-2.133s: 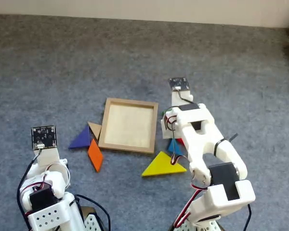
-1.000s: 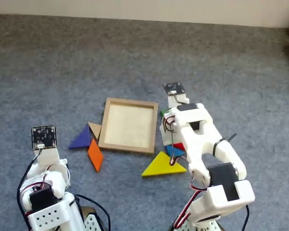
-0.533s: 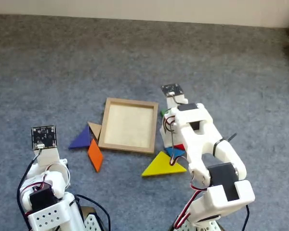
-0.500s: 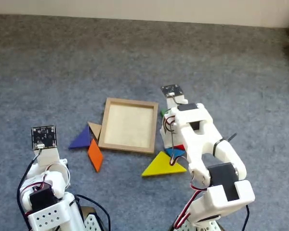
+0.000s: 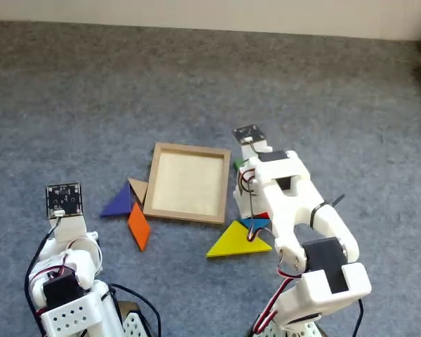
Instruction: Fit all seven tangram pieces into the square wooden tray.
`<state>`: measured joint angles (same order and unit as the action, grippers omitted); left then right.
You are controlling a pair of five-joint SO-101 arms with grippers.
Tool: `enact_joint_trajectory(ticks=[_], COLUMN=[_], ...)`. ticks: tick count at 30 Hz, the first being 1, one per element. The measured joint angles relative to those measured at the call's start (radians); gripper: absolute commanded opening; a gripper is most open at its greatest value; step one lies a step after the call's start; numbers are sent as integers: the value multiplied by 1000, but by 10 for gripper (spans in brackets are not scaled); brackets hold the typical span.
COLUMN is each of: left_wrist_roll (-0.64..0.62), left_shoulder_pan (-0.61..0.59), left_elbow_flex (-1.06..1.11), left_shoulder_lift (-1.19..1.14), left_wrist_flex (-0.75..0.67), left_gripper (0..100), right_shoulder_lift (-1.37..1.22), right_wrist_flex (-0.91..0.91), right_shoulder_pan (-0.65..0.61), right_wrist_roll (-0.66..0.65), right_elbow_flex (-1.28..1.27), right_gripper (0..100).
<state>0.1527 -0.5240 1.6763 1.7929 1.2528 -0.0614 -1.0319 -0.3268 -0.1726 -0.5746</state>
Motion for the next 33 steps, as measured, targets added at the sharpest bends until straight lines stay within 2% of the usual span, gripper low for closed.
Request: enact_joint_trajectory(ticks=[3, 8, 18, 25, 33], left_wrist_roll=[0, 0, 0, 0, 0], left_shoulder_pan=[0, 0, 0, 0, 0], left_elbow_flex=[0, 0, 0, 0, 0], left_shoulder_lift=[0, 0, 0, 0, 0], left_wrist_flex=[0, 0, 0, 0, 0], left_gripper=[7, 7, 7, 7, 7], right_shoulder_lift=[0, 0, 2, 29, 239], right_wrist_flex=[14, 20, 35, 37, 37], right_shoulder_pan=[0, 2, 6, 6, 2], right_wrist_roll=[0, -2, -2, -2, -2], right_elbow_flex=[-2, -2, 0, -2, -31], right_gripper=[307, 216, 140, 134, 134])
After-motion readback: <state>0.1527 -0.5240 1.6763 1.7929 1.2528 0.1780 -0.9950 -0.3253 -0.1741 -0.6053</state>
